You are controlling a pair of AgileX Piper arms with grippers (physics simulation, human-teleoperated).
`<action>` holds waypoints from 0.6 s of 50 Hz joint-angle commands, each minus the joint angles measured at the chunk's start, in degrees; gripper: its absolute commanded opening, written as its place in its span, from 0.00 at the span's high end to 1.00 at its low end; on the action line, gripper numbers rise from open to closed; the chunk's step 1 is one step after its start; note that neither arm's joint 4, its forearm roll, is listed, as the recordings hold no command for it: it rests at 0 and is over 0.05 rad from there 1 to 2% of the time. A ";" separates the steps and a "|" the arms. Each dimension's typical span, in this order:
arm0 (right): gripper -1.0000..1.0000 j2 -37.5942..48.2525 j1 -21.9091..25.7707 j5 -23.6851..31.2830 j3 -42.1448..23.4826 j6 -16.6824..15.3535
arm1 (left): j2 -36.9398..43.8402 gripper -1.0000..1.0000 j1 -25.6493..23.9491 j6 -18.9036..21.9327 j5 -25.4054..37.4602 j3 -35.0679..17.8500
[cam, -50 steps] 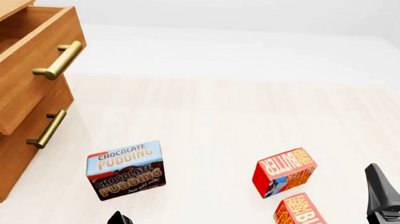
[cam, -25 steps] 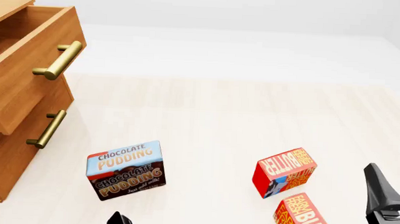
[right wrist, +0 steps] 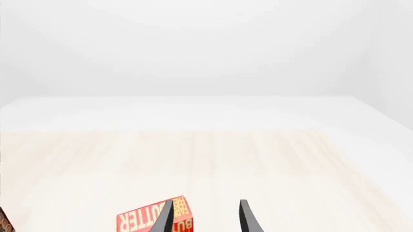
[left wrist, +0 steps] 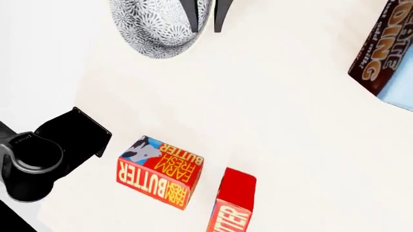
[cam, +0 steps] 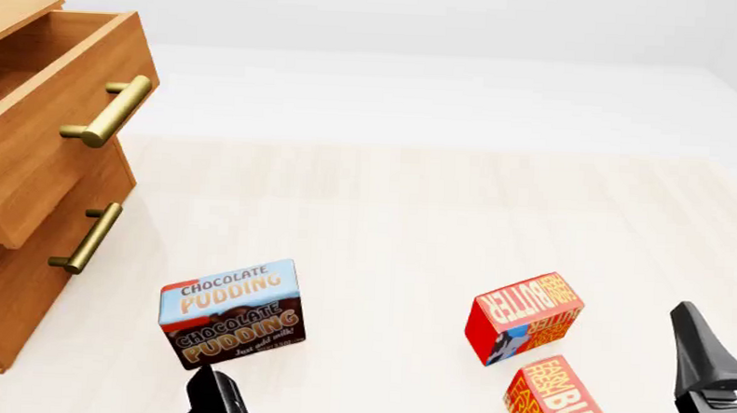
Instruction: Put the bowl in the top drawer of the cabinet.
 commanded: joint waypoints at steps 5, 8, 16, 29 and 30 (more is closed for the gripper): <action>0.00 -0.68 0.35 0.32 -0.02 0.15 | -6.38 1.00 1.15 2.33 8.76 -3.88; 0.00 -0.78 0.40 0.36 -0.03 0.15 | -7.03 1.00 1.45 2.68 9.76 -4.45; 0.00 -0.88 0.61 0.38 -0.03 0.20 | -10.14 1.00 2.28 4.16 15.35 -7.26; 0.00 -1.23 0.87 0.45 -0.04 0.26 | -15.51 1.00 1.92 5.07 23.44 -11.48; 0.00 -1.22 0.86 0.45 -0.04 0.27 | -15.80 1.00 1.88 5.07 23.88 -11.76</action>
